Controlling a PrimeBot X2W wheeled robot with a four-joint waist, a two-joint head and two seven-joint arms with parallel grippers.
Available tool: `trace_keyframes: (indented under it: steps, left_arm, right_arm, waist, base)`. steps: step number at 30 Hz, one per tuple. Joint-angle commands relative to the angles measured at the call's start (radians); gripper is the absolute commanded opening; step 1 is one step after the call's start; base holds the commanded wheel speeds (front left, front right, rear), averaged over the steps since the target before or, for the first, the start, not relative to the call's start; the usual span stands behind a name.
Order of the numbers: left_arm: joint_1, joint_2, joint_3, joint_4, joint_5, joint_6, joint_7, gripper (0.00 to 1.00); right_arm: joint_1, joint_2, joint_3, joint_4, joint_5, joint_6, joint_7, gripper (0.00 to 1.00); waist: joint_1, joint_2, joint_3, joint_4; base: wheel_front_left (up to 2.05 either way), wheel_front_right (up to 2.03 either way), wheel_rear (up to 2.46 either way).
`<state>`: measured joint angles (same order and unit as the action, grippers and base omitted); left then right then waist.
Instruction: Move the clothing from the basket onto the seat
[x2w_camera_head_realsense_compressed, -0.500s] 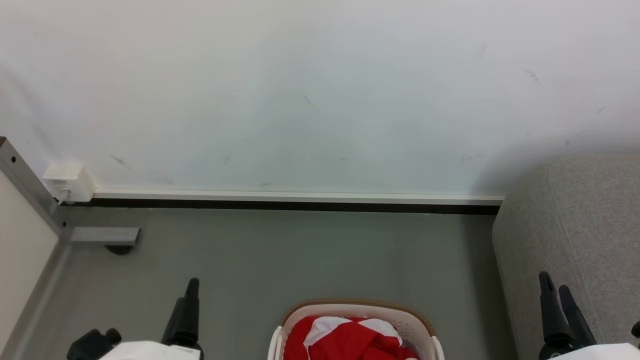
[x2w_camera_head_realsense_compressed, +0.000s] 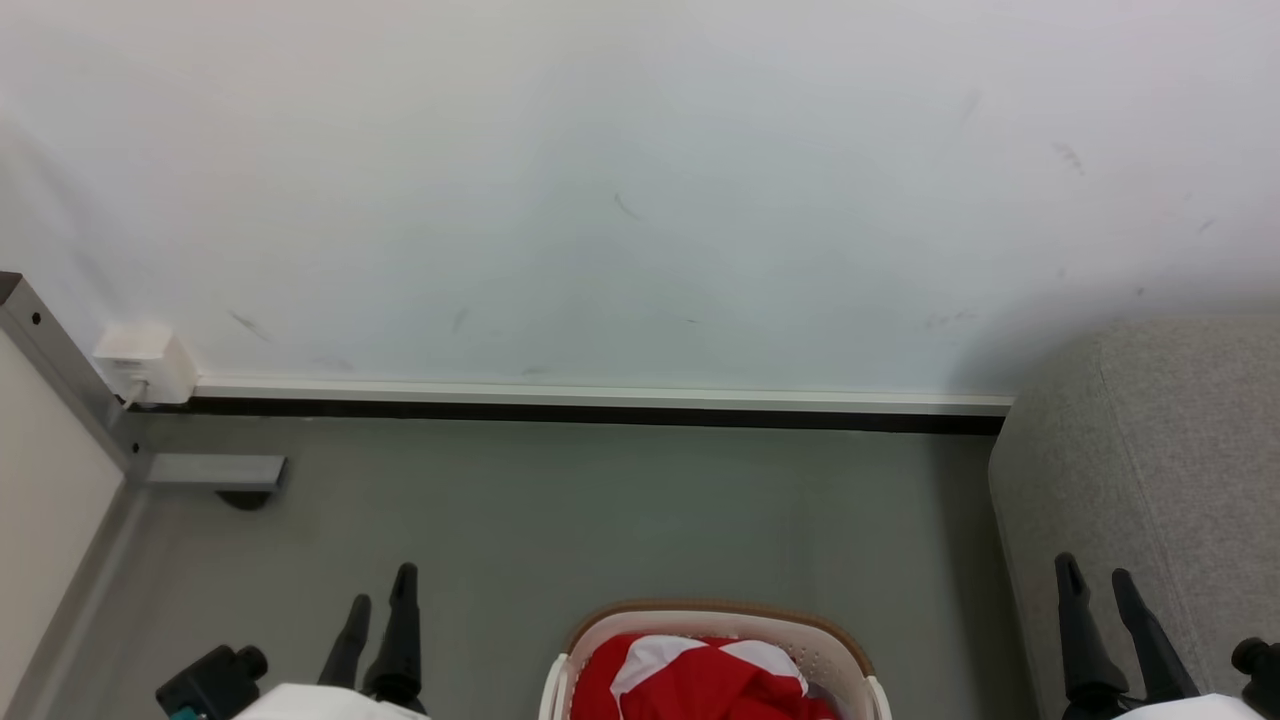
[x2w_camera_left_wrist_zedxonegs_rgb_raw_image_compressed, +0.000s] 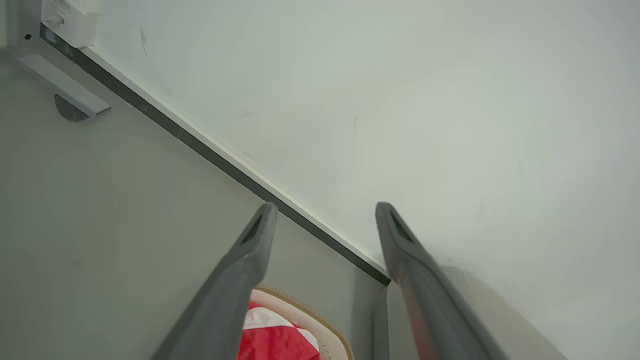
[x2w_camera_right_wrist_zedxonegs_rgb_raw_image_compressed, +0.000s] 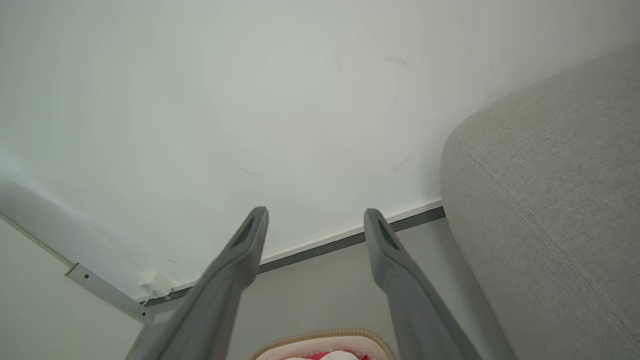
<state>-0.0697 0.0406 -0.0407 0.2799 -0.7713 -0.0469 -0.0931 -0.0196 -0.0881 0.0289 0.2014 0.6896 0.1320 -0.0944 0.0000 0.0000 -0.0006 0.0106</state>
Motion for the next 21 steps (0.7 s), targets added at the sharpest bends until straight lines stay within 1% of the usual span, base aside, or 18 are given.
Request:
trace_keyframes:
  steps: [1,8,14,21]
  left_arm:
    - [0.0,0.009,0.0,-0.007,0.027,0.003,-0.011,1.0]
    - [0.001,0.014,-0.013,-0.003,0.151,0.019,-0.031,1.0]
    - [0.005,0.015,-0.015,-0.001,0.226,0.036,-0.047,1.0]
    - [0.009,0.018,-0.026,-0.008,0.311,0.043,-0.066,1.0]
  right_arm:
    - [-0.006,-0.01,0.004,-0.006,-0.026,-0.001,-0.009,1.0]
    - [-0.001,-0.016,0.018,0.006,-0.114,-0.001,-0.029,1.0]
    - [0.003,-0.018,0.028,0.023,-0.18,-0.001,-0.046,1.0]
    - [0.004,-0.015,0.032,0.035,-0.255,-0.001,-0.064,1.0]
  waist:
    - [0.0,0.0,0.0,0.001]
    - [0.0,0.0,-0.001,0.005]
    - [0.0,0.0,-0.001,0.005]
    - [0.0,0.0,0.002,0.002]
  base:
    - [0.0,0.0,0.0]
    - [0.0,0.0,0.0]
    - [0.0,0.0,0.0]
    - [0.0,0.0,0.0]
